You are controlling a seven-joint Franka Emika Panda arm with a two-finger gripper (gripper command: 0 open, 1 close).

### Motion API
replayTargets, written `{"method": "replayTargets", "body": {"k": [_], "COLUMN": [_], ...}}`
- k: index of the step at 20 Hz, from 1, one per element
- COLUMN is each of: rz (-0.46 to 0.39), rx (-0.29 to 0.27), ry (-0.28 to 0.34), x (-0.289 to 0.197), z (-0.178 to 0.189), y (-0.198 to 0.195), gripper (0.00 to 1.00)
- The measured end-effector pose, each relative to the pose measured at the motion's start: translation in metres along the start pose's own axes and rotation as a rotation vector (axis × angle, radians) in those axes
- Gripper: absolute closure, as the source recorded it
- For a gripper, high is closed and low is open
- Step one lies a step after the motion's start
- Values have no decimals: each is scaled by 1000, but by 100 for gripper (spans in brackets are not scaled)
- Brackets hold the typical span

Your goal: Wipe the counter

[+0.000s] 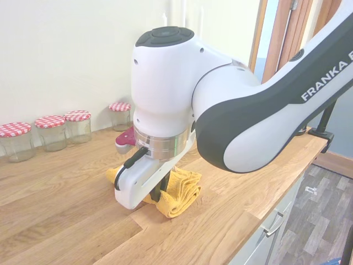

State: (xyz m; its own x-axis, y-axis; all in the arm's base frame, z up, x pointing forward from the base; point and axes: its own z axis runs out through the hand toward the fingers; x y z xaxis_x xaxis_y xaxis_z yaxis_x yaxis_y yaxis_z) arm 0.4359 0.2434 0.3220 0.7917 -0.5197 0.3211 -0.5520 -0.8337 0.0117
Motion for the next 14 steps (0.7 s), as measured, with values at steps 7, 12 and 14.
{"method": "replayTargets", "body": {"k": [7, 12, 14], "rz": [17, 95, 123], "rx": [-2, -1, 2], "ry": [-7, -49, -64], "x": [-5, 48, 70], "z": [-2, 12, 18], "y": [-4, 22, 37], "gripper": [100, 100, 100]}}
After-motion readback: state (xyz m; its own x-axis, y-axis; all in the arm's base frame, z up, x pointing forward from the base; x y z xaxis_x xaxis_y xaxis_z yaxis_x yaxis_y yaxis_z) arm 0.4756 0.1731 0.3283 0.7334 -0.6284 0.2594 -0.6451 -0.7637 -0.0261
